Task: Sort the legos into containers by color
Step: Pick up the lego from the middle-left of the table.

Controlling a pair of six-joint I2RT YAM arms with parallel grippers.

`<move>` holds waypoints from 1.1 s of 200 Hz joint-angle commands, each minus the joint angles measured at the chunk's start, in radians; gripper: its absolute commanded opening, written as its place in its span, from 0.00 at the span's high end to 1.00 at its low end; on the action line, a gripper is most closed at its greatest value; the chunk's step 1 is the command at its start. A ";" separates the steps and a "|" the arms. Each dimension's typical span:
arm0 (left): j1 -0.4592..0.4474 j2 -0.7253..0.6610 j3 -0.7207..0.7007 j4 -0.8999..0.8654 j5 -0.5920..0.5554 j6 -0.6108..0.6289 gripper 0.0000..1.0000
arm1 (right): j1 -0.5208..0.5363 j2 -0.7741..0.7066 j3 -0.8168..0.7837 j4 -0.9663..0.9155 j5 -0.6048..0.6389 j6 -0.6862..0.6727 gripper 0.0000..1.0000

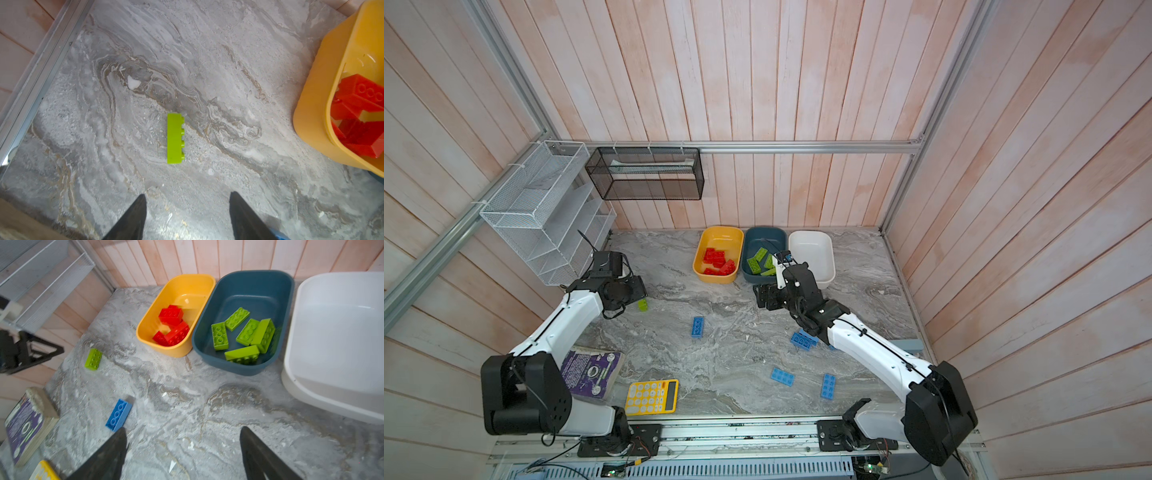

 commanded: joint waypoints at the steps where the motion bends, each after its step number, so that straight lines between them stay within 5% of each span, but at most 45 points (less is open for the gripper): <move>1: 0.003 0.095 0.067 0.001 -0.042 0.052 0.36 | 0.061 -0.072 -0.060 0.075 0.028 0.039 0.15; 85: 0.003 0.321 0.097 0.098 -0.084 0.055 0.42 | 0.100 -0.189 -0.330 0.306 0.121 0.091 0.16; 140: 0.003 0.380 0.096 0.134 -0.059 0.076 0.64 | 0.100 -0.162 -0.357 0.338 0.135 0.098 0.15; 184: 0.003 0.343 0.098 0.130 -0.037 0.077 0.79 | 0.101 -0.194 -0.377 0.339 0.165 0.099 0.15; 220: -0.003 0.256 0.133 0.099 0.015 0.065 0.80 | 0.100 -0.218 -0.396 0.345 0.179 0.102 0.16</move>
